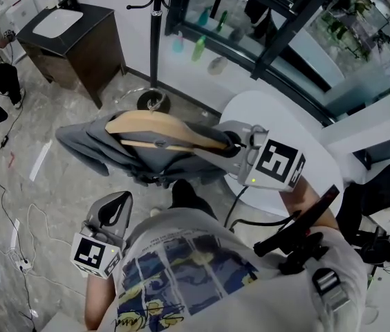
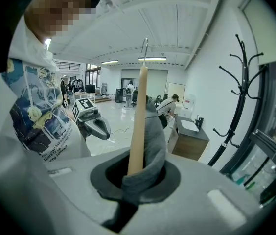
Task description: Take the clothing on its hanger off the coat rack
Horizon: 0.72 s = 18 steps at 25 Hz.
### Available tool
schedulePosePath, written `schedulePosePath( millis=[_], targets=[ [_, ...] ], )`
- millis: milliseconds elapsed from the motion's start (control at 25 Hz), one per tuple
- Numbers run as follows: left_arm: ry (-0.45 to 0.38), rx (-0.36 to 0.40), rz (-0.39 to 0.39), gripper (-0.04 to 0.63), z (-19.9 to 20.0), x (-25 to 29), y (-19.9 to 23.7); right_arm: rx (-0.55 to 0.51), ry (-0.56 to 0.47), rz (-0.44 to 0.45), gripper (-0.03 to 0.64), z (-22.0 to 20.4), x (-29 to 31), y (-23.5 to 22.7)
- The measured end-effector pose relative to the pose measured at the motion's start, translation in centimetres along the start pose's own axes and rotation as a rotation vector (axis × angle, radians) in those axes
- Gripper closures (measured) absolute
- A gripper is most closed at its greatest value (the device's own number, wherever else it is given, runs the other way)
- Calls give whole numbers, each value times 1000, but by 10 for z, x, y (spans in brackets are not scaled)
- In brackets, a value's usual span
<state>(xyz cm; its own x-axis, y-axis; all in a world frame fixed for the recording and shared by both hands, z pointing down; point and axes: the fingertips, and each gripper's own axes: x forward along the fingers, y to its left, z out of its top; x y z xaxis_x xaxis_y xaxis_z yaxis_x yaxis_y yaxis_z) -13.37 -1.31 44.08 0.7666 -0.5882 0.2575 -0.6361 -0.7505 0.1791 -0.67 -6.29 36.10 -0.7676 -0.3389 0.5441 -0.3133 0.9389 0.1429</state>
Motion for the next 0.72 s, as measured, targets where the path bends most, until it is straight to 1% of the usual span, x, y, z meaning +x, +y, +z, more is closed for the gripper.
schedulePosePath(
  millis=[720],
  targets=[
    [-12, 4, 6, 594, 0, 1, -1, -17, 8, -3, 612, -1, 2, 0]
  ],
)
